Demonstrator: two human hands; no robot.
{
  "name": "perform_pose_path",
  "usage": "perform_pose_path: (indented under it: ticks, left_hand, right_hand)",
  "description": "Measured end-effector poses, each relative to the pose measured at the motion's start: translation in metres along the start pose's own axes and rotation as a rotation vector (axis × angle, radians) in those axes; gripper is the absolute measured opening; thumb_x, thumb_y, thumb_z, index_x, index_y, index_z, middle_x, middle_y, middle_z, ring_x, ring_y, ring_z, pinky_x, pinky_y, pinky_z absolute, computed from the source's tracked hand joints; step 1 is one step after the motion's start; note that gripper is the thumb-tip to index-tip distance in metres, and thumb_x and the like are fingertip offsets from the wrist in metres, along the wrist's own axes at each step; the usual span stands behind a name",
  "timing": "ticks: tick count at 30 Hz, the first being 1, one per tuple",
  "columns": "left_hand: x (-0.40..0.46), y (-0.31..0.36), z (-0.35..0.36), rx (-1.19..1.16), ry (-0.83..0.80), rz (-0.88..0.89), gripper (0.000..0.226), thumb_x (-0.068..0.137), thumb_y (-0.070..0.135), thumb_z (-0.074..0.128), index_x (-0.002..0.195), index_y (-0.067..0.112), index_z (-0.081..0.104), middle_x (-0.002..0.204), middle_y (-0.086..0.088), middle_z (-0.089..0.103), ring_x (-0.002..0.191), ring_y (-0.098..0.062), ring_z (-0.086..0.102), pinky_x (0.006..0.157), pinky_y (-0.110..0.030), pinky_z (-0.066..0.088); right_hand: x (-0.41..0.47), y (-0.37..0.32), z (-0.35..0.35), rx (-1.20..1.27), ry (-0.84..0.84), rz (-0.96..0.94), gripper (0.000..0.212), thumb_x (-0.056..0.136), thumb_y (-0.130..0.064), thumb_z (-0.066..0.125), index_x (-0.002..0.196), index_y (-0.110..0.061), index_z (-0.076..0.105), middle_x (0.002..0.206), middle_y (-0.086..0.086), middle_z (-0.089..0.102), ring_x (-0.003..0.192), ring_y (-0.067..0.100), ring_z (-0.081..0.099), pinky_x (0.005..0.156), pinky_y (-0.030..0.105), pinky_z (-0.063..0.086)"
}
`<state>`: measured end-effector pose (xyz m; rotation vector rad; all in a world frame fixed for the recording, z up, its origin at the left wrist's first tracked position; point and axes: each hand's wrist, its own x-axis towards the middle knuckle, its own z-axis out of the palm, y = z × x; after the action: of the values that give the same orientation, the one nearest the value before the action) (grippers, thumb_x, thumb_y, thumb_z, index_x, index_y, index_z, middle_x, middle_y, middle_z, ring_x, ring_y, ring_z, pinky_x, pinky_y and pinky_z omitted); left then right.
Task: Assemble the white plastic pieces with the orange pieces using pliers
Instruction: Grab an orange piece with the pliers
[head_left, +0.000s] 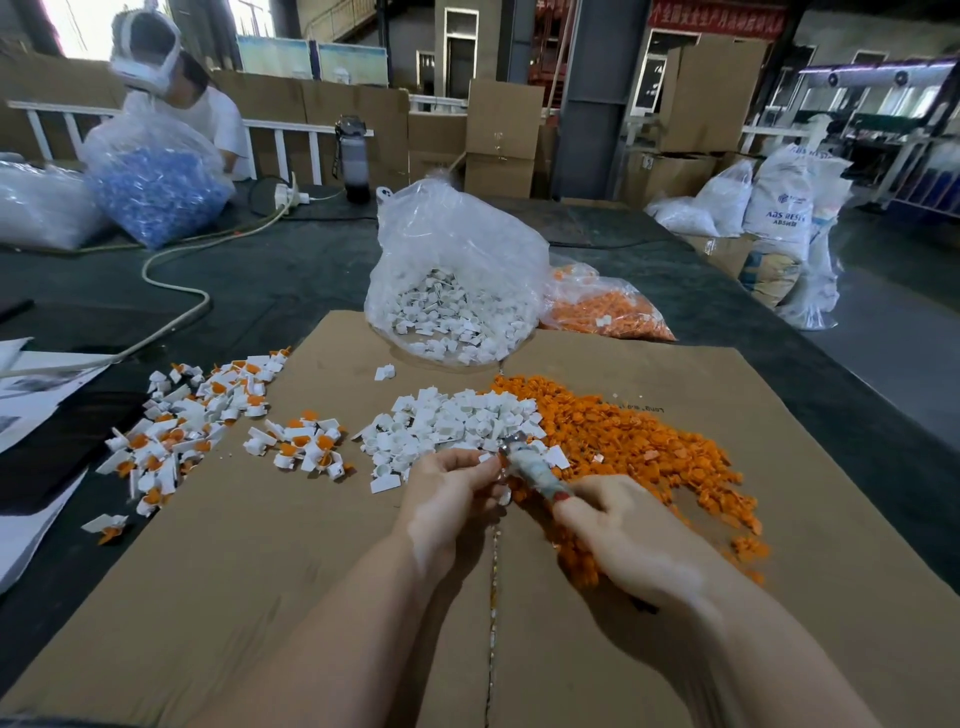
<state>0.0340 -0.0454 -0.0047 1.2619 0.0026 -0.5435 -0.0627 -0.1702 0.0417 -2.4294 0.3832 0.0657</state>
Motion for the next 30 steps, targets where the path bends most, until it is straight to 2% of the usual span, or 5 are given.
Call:
perform_pose_path:
  ticks: [6,14,20,25,30]
  left_hand:
    - [0.001,0.002,-0.001,-0.031,0.019,0.003,0.002,0.087,-0.005,0.056,0.086,-0.003,0.055,0.059,-0.01,0.058,0.042,-0.011,0.054,0.042,-0.019,0.046]
    - [0.003,-0.001,0.0,-0.006,0.059,0.027,0.009,0.087,-0.006,0.056,0.08,-0.001,0.054,0.046,-0.004,0.054,0.042,-0.012,0.048,0.045,-0.019,0.043]
    - [0.001,-0.001,-0.001,0.045,0.046,0.043,0.006,0.088,-0.005,0.054,0.083,-0.003,0.057,0.059,-0.009,0.054,0.046,-0.011,0.05,0.05,-0.02,0.045]
    - [-0.002,-0.002,0.0,0.046,0.036,0.047,0.007,0.089,-0.004,0.054,0.082,-0.002,0.056,0.053,-0.007,0.053,0.042,-0.009,0.049,0.054,-0.026,0.045]
    - [-0.003,-0.003,0.003,0.046,0.042,0.074,0.004,0.089,-0.005,0.054,0.085,-0.003,0.056,0.048,-0.003,0.057,0.039,-0.005,0.05,0.044,-0.016,0.045]
  right_hand:
    - [-0.003,-0.006,0.0,0.227,-0.147,0.084,0.025,0.096,-0.025,0.041,0.078,-0.013,0.053,0.069,0.006,0.049,0.06,0.019,0.044,0.059,0.032,0.032]
    - [-0.004,-0.002,0.0,0.252,-0.203,0.09,0.026,0.095,-0.026,0.04,0.077,-0.013,0.053,0.067,0.001,0.053,0.053,0.011,0.045,0.052,0.026,0.033]
    - [-0.004,-0.004,0.009,0.044,-0.078,-0.007,0.029,0.097,-0.037,0.041,0.075,-0.02,0.042,0.077,0.0,0.051,0.069,0.017,0.048,0.064,0.032,0.038]
    - [-0.004,-0.001,0.014,0.009,-0.041,-0.002,0.028,0.097,-0.04,0.042,0.075,-0.023,0.038,0.074,-0.005,0.043,0.061,0.009,0.04,0.053,0.023,0.029]
    - [-0.005,0.003,0.02,-0.031,0.027,0.014,0.026,0.096,-0.043,0.043,0.077,-0.025,0.04,0.076,-0.006,0.047,0.062,0.007,0.042,0.054,0.022,0.031]
